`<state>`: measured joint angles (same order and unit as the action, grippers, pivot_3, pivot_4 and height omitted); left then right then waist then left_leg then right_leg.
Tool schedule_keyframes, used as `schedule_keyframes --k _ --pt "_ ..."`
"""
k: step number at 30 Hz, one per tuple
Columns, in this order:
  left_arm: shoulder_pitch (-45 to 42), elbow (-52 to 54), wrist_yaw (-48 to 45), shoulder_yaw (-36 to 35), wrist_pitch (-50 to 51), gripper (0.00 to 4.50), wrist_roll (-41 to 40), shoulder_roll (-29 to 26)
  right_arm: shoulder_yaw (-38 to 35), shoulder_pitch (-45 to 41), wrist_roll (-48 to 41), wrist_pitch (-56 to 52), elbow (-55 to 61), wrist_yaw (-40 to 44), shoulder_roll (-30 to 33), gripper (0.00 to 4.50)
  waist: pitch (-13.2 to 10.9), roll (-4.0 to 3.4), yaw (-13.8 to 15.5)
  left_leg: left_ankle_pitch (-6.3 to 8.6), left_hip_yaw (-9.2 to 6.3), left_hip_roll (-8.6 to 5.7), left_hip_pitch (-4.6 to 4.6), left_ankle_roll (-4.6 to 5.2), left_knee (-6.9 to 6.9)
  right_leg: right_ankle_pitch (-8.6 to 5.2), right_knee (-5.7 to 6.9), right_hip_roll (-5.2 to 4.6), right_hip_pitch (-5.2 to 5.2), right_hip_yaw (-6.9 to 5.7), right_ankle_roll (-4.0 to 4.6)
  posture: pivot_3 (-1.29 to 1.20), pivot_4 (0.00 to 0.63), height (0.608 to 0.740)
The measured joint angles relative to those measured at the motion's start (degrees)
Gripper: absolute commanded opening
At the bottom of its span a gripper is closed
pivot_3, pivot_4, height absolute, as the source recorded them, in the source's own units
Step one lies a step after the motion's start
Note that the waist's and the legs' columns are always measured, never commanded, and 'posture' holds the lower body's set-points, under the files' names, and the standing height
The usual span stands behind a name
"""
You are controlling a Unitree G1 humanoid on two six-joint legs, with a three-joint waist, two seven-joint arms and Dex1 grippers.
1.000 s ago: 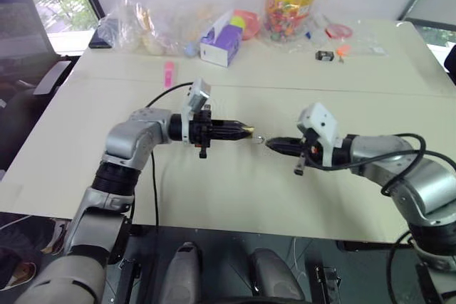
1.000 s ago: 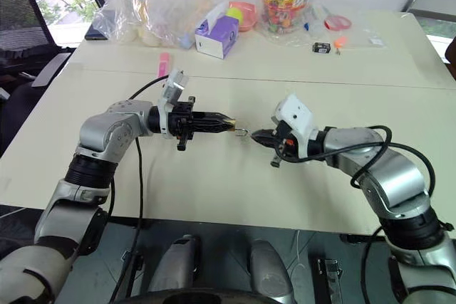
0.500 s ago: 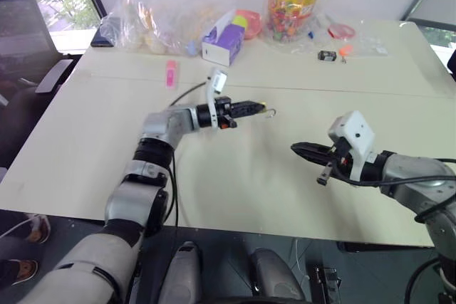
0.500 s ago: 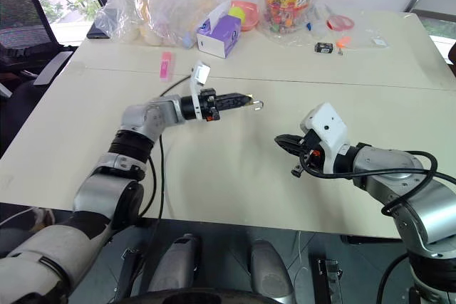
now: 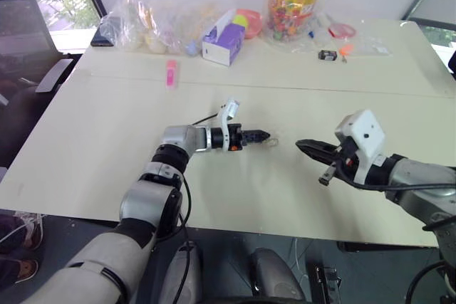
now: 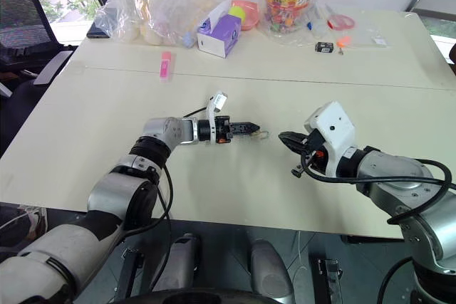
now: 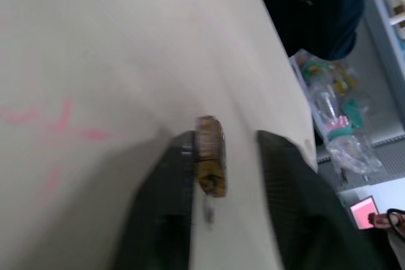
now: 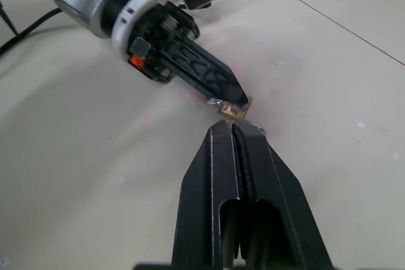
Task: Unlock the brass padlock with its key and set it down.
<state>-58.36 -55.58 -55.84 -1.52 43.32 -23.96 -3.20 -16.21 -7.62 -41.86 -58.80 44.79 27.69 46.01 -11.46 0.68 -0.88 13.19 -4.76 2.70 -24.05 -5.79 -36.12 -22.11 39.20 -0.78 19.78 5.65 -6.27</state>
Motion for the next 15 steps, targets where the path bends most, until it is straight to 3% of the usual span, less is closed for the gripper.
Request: schedule_keyframes --k 3,9,15 --pt "-0.3 0.5 -0.4 -0.9 -0.2 4.46 -0.3 -0.6 0.0 0.0 -0.1 0.0 0.0 0.0 0.1 0.0 0.0 0.0 -0.2 -0.01 0.0 0.0 0.18 -0.01 -0.02 0.01 0.04 0.0 -0.14 0.0 0.0 0.0 0.15 0.74" --pt "3.0 5.5 -1.7 0.9 -6.7 4.46 2.5 -6.1 0.0 1.1 0.4 0.7 -0.1 2.2 3.3 0.0 0.0 0.0 -1.5 0.0 0.02 0.04 0.6 -0.01 0.14 0.0 0.03 0.05 -0.44 0.05 0.0 0.0 0.15 0.74" --pt "12.6 22.0 -7.6 5.4 -13.9 4.46 6.6 -15.3 -0.1 3.8 2.9 3.8 -1.8 7.5 9.5 0.0 0.0 -0.02 -1.5 -0.01 0.06 0.06 0.53 -0.02 0.22 0.0 -0.02 0.04 -0.34 0.11 0.01 0.0 0.15 0.74"
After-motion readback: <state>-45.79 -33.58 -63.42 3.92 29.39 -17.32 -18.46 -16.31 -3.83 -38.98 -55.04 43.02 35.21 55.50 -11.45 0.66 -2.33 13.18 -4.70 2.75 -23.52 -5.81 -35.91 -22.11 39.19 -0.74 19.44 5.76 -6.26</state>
